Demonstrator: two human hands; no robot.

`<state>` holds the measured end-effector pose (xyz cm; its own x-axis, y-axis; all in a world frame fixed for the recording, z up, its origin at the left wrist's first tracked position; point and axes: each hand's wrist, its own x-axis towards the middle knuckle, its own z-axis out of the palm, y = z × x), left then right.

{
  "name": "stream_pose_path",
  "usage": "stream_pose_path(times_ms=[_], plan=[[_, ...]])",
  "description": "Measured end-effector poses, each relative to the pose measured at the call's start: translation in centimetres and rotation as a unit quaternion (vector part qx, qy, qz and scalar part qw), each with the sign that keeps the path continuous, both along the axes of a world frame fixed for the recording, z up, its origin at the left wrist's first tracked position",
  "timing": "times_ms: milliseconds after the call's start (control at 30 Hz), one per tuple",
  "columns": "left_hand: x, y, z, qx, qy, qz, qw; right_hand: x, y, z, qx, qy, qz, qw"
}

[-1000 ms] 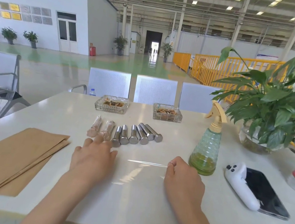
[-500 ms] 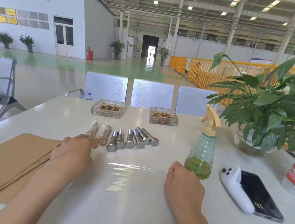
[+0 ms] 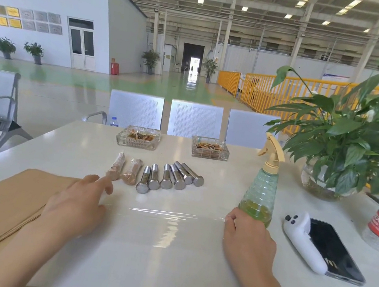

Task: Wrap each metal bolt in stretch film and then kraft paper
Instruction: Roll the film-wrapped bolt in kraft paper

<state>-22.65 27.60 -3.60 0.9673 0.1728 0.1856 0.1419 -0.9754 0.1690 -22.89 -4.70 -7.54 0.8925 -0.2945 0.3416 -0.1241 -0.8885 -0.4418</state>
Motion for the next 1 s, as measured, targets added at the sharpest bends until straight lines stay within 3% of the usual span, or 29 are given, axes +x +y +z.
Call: stream_pose_path(times_ms=[400, 1000], plan=[[0.8, -0.9, -0.6, -0.014, 0.015, 0.039, 0.999, 0.0, -1.7, 0.1, -0.017, 0.004, -0.016, 1.0], [0.7, -0.6, -1.1, 0.018, -0.009, 0.01, 1.0, -0.1, -1.8, 0.2, -0.07, 0.021, -0.004, 0.997]])
